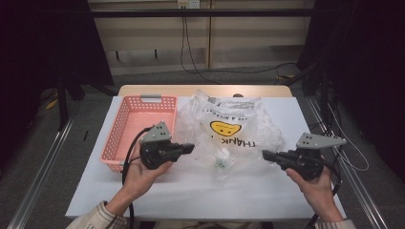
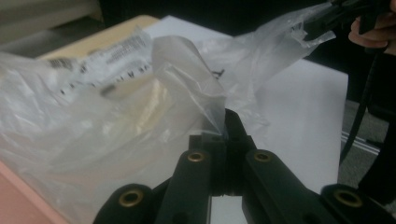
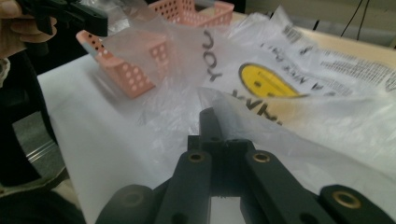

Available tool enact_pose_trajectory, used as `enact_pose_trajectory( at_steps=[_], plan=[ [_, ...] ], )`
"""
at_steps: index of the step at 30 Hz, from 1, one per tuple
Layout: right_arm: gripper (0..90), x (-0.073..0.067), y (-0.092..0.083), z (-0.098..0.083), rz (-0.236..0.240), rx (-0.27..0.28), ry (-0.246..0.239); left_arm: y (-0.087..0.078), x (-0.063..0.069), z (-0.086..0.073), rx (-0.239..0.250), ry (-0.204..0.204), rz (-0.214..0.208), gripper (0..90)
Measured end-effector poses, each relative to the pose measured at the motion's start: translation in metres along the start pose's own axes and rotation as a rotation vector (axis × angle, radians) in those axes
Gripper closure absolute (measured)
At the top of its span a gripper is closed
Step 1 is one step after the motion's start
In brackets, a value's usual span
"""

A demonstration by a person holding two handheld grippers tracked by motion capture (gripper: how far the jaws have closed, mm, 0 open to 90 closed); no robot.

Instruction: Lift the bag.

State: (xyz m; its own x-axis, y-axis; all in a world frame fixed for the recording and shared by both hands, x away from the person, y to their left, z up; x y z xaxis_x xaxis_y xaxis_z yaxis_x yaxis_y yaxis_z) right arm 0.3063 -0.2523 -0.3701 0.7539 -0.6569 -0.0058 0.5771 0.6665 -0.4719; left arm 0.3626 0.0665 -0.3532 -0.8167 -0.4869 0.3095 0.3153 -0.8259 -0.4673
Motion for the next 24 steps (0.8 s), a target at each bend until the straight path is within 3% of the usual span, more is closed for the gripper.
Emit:
enact_pose_trajectory(
  at_steps=[11,18,24],
  plan=[
    [90.0,0.035,-0.024,0.066,-0.076,0.137,-0.032,-0.036,-0.002,0.069,0.129,0.043,0.02,90.0],
    [90.0,0.061,-0.045,0.127,-0.133,0.226,-0.057,-0.056,-0.008,0.123,0.199,0.062,0.059,90.0],
    [90.0,0.075,-0.064,0.182,-0.169,0.289,-0.099,-0.079,-0.007,0.165,0.259,0.081,0.085,90.0]
  ],
)
Point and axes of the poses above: each handheld gripper's, and its own axes: y roughly forward along the jaws, z roughly out of its top, x roughly to its right, the point moved 5 cm from there along y, roughly forward along the jaws, and after that the axes turned 12 degrees about -y, right-handed, at the moved point
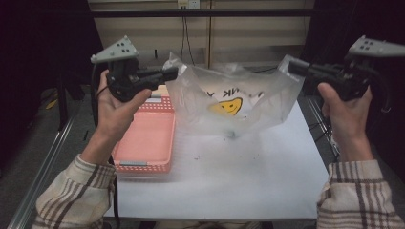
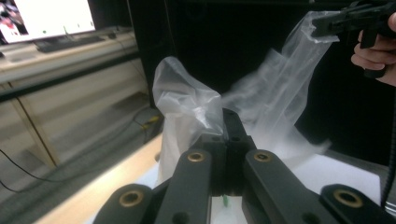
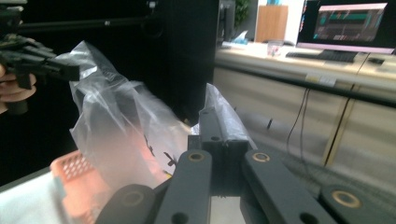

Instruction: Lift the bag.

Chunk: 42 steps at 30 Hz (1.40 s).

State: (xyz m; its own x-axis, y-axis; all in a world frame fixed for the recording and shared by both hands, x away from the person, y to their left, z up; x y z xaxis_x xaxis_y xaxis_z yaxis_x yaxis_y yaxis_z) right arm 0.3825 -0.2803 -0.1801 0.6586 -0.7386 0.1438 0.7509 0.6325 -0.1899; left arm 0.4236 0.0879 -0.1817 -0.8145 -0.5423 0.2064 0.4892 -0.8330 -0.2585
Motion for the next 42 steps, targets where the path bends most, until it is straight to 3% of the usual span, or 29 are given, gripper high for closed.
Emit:
enact_pose_trajectory(
  at_steps=[3,7,12,17,21,26,32,37,42],
  plan=[
    [90.0,0.01,0.0,0.025,-0.023,0.027,-0.015,-0.005,0.0,0.02,0.019,0.02,0.019,90.0],
    [90.0,0.021,0.002,0.053,-0.049,0.044,-0.025,-0.009,-0.005,0.043,0.052,0.01,0.047,90.0],
    [90.0,0.038,0.011,0.071,-0.069,0.034,-0.02,-0.008,-0.017,0.06,0.07,-0.008,0.093,90.0],
    [90.0,0.053,0.034,0.051,-0.088,-0.029,0.013,0.01,-0.034,0.052,0.046,-0.051,0.116,90.0],
    [90.0,0.057,0.046,0.033,-0.089,-0.048,0.03,0.021,-0.04,0.04,0.011,-0.038,0.142,90.0],
    [90.0,0.064,0.049,0.013,-0.105,-0.062,0.07,0.031,-0.039,0.022,-0.033,-0.03,0.121,90.0],
    [90.0,0.061,0.049,-0.019,-0.084,-0.115,0.088,0.037,-0.033,0.003,-0.067,-0.03,0.103,89.0],
    [90.0,0.056,0.046,-0.036,-0.065,-0.128,0.094,0.041,-0.039,-0.007,-0.087,-0.043,0.116,86.0],
    [90.0,0.051,0.046,-0.057,-0.069,-0.199,0.075,0.052,-0.042,-0.023,-0.119,-0.048,0.117,87.6]
  ],
)
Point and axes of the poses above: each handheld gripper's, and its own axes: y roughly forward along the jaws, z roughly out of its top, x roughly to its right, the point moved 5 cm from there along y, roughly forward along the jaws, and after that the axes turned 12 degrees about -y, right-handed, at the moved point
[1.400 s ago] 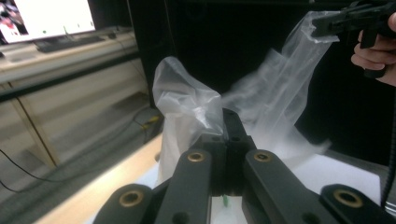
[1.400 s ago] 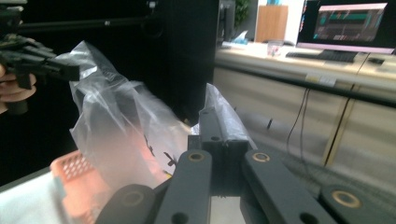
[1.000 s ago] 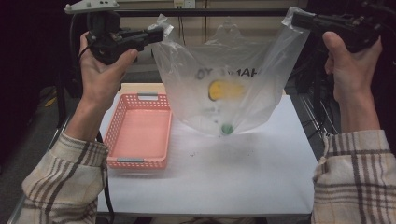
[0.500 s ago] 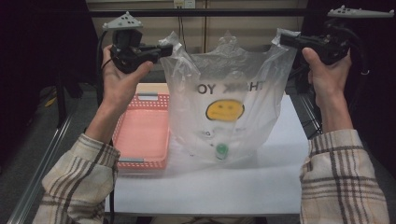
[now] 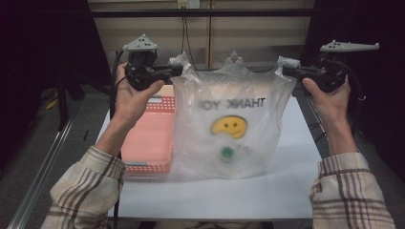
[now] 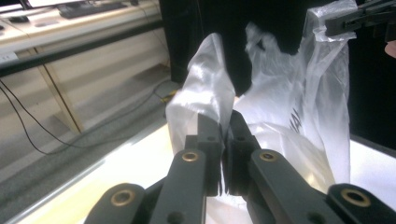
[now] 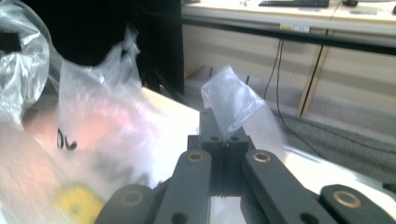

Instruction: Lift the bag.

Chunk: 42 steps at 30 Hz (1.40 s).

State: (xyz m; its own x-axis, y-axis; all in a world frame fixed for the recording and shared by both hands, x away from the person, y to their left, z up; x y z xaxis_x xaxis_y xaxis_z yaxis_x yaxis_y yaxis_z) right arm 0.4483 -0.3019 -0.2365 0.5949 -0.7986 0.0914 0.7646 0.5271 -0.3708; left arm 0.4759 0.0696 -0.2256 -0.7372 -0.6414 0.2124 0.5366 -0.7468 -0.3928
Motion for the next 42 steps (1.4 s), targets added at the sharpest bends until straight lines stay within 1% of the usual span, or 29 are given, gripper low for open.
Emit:
enact_pose_trajectory(
  at_steps=[2,6,8,10,13,16,18,20,22,23,25,26,29,31,33,37,42],
  plan=[
    [90.0,0.001,0.003,-0.01,0.0,-0.014,0.015,0.007,-0.002,-0.007,-0.021,-0.003,-0.009,87.7],
    [90.0,0.001,0.012,-0.03,0.018,-0.034,0.043,0.02,-0.004,-0.024,-0.066,0.006,-0.005,89.3],
    [90.0,-0.001,0.016,-0.039,0.023,-0.041,0.052,0.024,-0.005,-0.031,-0.079,0.004,0.001,89.2],
    [90.0,-0.003,0.02,-0.047,0.027,-0.043,0.061,0.029,-0.007,-0.039,-0.085,-0.011,-0.005,89.0],
    [89.1,-0.005,0.023,-0.056,0.022,-0.05,0.067,0.033,-0.009,-0.049,-0.101,-0.016,-0.003,86.1],
    [85.7,-0.006,0.025,-0.064,0.026,-0.065,0.065,0.035,-0.012,-0.057,-0.112,-0.024,-0.006,85.6],
    [80.9,-0.006,0.025,-0.066,0.022,-0.066,0.07,0.035,-0.014,-0.058,-0.107,-0.03,0.002,83.9],
    [70.6,-0.007,0.024,-0.067,0.018,-0.059,0.078,0.033,-0.014,-0.057,-0.102,-0.032,0.003,77.4],
    [64.3,-0.007,0.022,-0.066,0.014,-0.055,0.08,0.03,-0.013,-0.055,-0.083,-0.034,0.002,71.7],
    [58.6,-0.008,0.021,-0.066,0.012,-0.048,0.08,0.029,-0.013,-0.053,-0.072,-0.039,-0.002,67.2],
    [50.5,-0.009,0.019,-0.064,0.006,-0.039,0.083,0.024,-0.013,-0.051,-0.056,-0.046,0.007,56.4],
    [46.8,-0.009,0.017,-0.062,0.0,-0.029,0.083,0.022,-0.014,-0.049,-0.039,-0.049,0.008,54.4],
    [34.8,-0.01,0.01,-0.059,-0.011,-0.005,0.089,0.015,-0.013,-0.046,-0.016,-0.056,0.033,35.6],
    [26.6,-0.009,0.005,-0.058,-0.024,-0.007,0.091,0.011,-0.013,-0.044,-0.003,-0.057,0.038,28.1],
    [22.8,-0.009,0.001,-0.057,-0.04,-0.003,0.088,0.007,-0.012,-0.041,0.017,-0.058,0.04,21.1],
    [20.4,-0.013,-0.003,-0.058,-0.043,-0.008,0.071,-0.003,-0.012,-0.038,0.034,-0.052,0.062,10.7],
    [19.4,-0.022,-0.001,-0.062,-0.038,-0.01,0.057,-0.017,-0.015,-0.034,0.069,-0.049,0.066,9.5]
  ],
)
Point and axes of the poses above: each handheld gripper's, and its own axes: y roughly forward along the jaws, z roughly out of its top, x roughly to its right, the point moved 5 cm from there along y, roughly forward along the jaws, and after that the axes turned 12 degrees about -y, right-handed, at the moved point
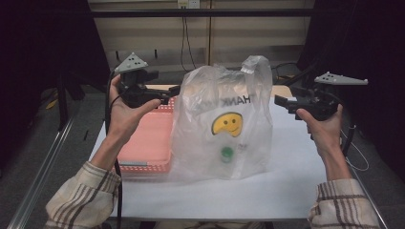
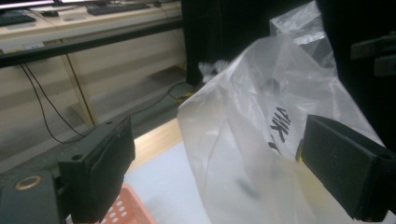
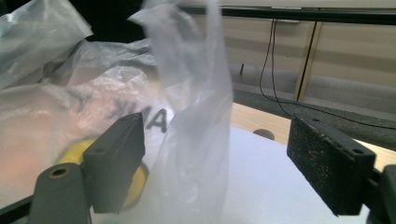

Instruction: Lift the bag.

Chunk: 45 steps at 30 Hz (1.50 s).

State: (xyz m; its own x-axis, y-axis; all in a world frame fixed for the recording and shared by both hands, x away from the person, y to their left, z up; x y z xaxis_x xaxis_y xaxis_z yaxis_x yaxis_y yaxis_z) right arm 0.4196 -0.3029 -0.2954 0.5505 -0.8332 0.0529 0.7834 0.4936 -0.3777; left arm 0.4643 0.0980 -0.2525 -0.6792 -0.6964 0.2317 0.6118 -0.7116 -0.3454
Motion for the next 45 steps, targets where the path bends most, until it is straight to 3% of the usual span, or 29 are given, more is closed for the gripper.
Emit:
enact_pose_trajectory(
  at_steps=[5,10,15,23,32,39,45],
  plan=[
    [17.6,-0.006,0.002,-0.006,-0.008,-0.007,-0.009,-0.006,-0.002,-0.006,-0.015,0.016,0.012,8.5],
    [15.7,-0.013,0.001,-0.017,-0.018,-0.024,-0.018,-0.009,0.0,-0.023,-0.042,0.036,0.013,7.6],
    [14.6,-0.019,-0.002,-0.032,-0.037,-0.039,-0.015,-0.014,-0.002,-0.038,-0.053,0.008,0.026,6.3],
    [13.9,-0.036,-0.008,-0.055,-0.042,-0.059,-0.013,-0.022,0.001,-0.066,-0.076,0.02,0.001,4.4],
    [14.0,-0.055,-0.012,-0.087,-0.041,-0.12,-0.01,-0.029,0.005,-0.105,-0.112,0.005,0.016,4.8],
    [13.4,-0.062,-0.019,-0.108,-0.051,-0.129,0.005,-0.04,0.0,-0.13,-0.106,-0.012,0.025,5.2],
    [13.3,-0.071,-0.026,-0.118,-0.055,-0.133,0.008,-0.048,-0.004,-0.15,-0.13,-0.017,0.035,5.5]
  ],
)
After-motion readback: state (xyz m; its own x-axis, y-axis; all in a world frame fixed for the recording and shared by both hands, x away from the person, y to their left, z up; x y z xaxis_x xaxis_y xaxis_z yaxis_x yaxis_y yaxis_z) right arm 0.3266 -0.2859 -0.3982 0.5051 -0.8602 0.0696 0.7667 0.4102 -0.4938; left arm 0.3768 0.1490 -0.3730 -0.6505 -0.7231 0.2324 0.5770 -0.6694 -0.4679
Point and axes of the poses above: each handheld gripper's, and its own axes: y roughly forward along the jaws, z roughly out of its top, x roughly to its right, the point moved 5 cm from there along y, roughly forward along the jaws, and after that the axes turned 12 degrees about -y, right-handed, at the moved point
